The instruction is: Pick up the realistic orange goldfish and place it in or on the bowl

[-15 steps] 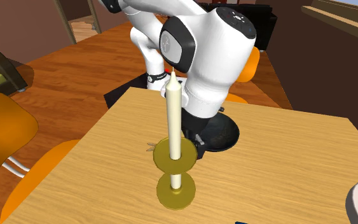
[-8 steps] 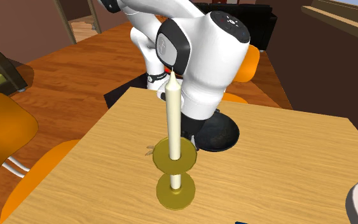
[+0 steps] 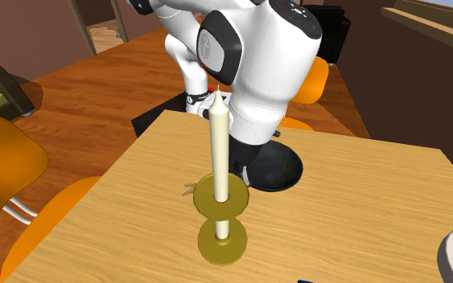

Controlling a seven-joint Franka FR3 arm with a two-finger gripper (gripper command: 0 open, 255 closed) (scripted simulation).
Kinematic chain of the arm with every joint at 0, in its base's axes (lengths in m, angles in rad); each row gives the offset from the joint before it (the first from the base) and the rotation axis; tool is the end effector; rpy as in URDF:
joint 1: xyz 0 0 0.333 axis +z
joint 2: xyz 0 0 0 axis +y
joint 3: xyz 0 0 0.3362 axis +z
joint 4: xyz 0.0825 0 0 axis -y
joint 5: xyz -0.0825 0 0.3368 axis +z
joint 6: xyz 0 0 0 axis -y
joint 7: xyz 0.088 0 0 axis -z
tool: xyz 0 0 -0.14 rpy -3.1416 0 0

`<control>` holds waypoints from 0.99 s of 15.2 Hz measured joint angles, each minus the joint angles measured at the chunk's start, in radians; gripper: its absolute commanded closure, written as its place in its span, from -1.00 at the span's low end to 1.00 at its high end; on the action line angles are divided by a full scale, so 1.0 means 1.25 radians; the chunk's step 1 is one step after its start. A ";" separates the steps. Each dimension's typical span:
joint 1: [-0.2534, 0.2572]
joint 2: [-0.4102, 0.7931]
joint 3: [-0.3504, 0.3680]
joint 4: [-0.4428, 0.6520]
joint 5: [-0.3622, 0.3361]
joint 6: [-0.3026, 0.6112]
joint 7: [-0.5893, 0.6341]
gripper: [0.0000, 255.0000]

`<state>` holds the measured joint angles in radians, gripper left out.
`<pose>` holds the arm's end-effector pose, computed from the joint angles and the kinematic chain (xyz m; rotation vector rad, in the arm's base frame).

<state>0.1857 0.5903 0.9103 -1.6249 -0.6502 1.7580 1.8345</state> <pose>0.4070 0.4568 0.3672 2.7978 -0.8338 0.2013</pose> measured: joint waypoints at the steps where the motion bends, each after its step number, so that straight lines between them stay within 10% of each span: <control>1: -0.001 -0.005 0.003 0.004 0.004 -0.007 -0.003 1.00; 15: 0.003 -0.049 0.029 0.097 0.046 -0.120 -0.047 1.00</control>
<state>0.1896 0.5285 0.9463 -1.5036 -0.5929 1.6075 1.7755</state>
